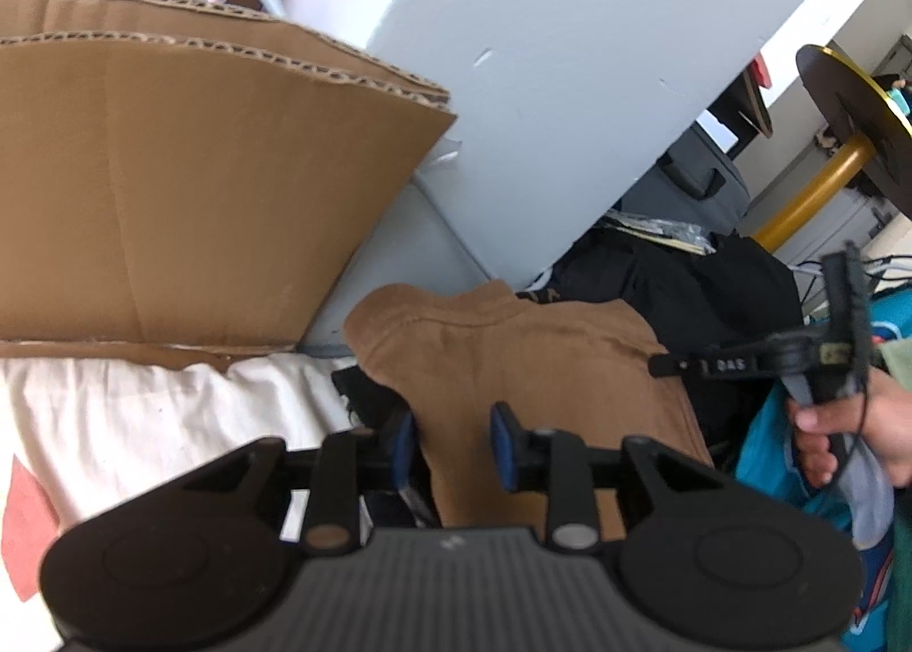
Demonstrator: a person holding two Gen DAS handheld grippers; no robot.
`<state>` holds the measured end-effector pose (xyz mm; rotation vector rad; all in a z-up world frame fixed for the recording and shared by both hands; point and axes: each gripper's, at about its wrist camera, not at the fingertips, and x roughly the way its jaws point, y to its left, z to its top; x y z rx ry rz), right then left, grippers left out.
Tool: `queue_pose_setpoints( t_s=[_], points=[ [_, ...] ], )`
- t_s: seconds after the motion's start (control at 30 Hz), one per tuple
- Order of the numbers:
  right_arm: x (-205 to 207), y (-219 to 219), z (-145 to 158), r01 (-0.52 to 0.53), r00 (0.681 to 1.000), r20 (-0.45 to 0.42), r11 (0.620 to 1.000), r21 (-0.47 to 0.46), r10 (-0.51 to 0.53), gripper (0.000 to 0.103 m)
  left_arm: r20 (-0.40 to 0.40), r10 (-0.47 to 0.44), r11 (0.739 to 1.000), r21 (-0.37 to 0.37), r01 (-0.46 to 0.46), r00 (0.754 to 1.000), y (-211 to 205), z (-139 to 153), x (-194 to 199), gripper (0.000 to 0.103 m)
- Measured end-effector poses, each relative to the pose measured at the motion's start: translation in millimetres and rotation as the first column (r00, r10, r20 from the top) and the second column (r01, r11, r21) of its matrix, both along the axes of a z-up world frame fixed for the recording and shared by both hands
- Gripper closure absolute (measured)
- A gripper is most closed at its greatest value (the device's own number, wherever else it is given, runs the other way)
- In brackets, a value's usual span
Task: Fold clothes
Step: 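Set the shirt on the clothes pile and open both tools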
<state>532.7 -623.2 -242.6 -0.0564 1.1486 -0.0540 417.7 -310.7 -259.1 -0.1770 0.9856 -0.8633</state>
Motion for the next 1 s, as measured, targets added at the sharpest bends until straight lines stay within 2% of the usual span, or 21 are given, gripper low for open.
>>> queue_pose_setpoints(
  t_s=[0.17, 0.37, 0.5, 0.73, 0.93, 1.0],
  points=[
    [7, -1, 15, -0.005, 1.0, -0.007, 1.0, 0.007, 0.006, 0.081, -0.007, 0.015, 1.0, -0.023, -0.016, 1.0, 11, 6, -6, 0.073],
    [11, 0, 46, -0.011, 0.999, 0.042, 1.0, 0.016, 0.01, 0.075, 0.002, 0.038, 0.999, -0.036, -0.038, 0.999, 13, 18, -11, 0.069],
    [20, -4, 35, 0.02, 0.999, 0.034, 0.999, 0.036, -0.022, 0.075, -0.008, 0.035, 0.999, -0.01, -0.036, 0.999, 6, 15, -13, 0.069],
    [31, -7, -5, 0.091, 0.996, 0.002, 0.988, 0.121, -0.092, 0.075, -0.029, 0.04, 0.998, 0.052, -0.038, 0.999, -4, -1, -12, 0.069],
    [46, -3, -13, 0.099, 0.992, 0.066, 0.986, 0.136, -0.109, 0.075, -0.027, 0.046, 0.995, 0.085, -0.044, 0.999, -11, -8, -1, 0.069],
    [49, -4, -10, 0.109, 0.988, 0.092, 0.985, 0.136, -0.122, 0.075, -0.013, 0.06, 0.993, 0.098, -0.059, 0.998, -14, -8, 5, 0.075]
  ],
)
